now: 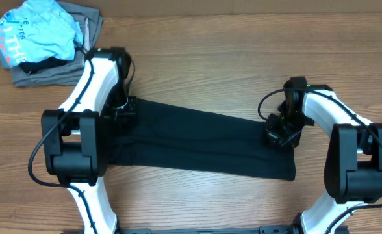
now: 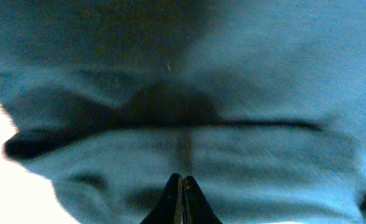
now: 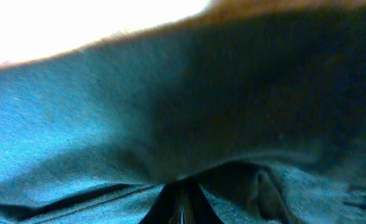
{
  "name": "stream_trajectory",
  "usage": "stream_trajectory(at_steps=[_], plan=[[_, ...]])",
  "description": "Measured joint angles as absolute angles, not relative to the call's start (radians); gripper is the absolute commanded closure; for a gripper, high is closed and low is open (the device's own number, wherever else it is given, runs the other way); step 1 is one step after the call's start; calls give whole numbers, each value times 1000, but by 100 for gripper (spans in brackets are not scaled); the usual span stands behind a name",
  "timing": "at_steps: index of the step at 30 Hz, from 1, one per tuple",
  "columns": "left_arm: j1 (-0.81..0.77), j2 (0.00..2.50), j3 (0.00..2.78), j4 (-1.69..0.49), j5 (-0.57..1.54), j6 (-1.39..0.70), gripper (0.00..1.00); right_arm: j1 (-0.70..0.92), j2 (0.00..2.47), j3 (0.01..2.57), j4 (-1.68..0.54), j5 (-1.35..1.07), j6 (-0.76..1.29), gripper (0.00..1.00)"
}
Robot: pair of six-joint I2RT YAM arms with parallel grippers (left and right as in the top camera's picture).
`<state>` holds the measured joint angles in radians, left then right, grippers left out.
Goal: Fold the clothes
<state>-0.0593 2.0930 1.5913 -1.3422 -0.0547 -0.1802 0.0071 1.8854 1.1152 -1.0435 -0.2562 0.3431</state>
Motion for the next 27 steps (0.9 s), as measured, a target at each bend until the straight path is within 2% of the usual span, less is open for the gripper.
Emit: stream_trajectory(at_steps=[5, 11, 27], plan=[[-33, 2096, 1478, -1213, -27, -180, 96, 6, 1856, 1079, -1005, -255, 384, 96], [16, 2082, 1406, -1155, 24, -181, 96, -2, 1852, 1072, -992, -253, 448, 96], [158, 2075, 1392, -1147, 94, -189, 96, -21, 1847, 1069, -972, -258, 489, 96]])
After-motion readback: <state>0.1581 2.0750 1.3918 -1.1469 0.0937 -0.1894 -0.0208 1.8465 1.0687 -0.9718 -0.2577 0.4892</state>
